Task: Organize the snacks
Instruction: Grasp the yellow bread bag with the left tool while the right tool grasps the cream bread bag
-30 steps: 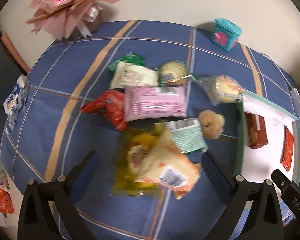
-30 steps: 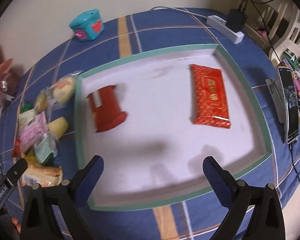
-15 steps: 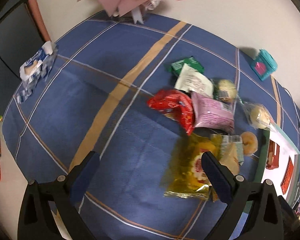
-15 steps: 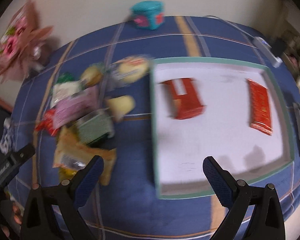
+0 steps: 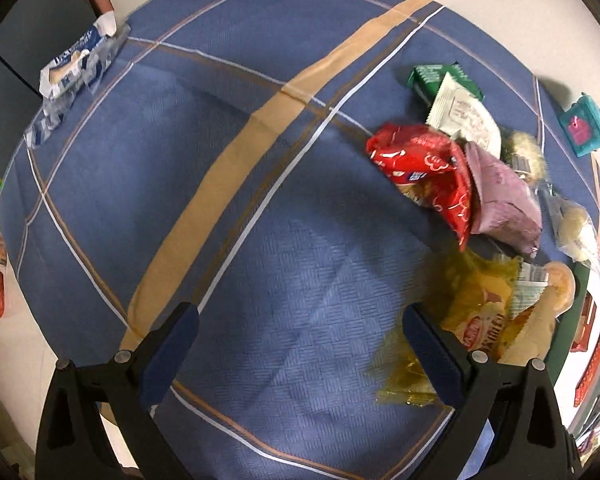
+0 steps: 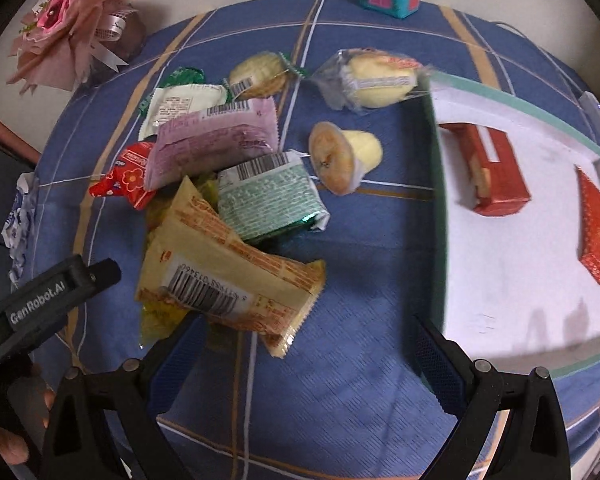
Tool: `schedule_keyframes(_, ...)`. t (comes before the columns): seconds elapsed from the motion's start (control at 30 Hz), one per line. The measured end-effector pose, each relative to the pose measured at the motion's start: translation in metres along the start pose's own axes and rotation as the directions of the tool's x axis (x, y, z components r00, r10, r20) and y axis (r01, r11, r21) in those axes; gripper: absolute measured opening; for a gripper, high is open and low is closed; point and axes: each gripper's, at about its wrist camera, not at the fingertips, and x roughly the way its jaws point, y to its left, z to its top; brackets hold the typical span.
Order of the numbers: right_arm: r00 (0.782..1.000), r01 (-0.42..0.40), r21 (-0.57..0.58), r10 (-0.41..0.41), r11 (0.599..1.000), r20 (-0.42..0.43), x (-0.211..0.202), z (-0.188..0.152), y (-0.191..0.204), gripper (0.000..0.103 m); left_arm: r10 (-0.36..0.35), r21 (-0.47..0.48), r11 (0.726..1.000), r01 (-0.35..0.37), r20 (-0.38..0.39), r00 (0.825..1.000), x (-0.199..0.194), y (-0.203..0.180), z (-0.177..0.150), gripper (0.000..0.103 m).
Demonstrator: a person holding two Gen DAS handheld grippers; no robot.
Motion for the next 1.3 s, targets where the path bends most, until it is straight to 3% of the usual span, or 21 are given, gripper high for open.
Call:
schedule_keyframes(0.3, 0.999, -0.039, 0.024, 0.038, 0.999, 0.034, 0.017, 0.011, 0.013, 0.1, -0.033, -0.027, 0.999, 0.033, 0.006, 0.999, 0.003, 0.01, 0.005, 0.101)
schedule_keyframes(0.63, 1.0, 0.013, 0.07, -0.013, 0.997, -0.011, 0.023, 0.015, -0.009, 0.079, -0.093, 0.023, 0.995, 0.093, 0.029, 0.995, -0.007, -0.011, 0.014, 0.101)
schedule_keyframes(0.97, 0.999, 0.028, 0.062, -0.027, 0.998, -0.02, 0.015, 0.017, -0.032, 0.052, -0.163, 0.153, 0.976, 0.157, 0.029, 0.986, -0.02, -0.049, 0.009, 0.101)
schedule_keyframes(1.3, 0.998, 0.046, 0.054, -0.044, 0.998, -0.035, 0.003, 0.008, -0.057, 0.048, -0.13, 0.249, 0.96, 0.126, -0.002, 0.992, -0.005, -0.081, -0.005, 0.1)
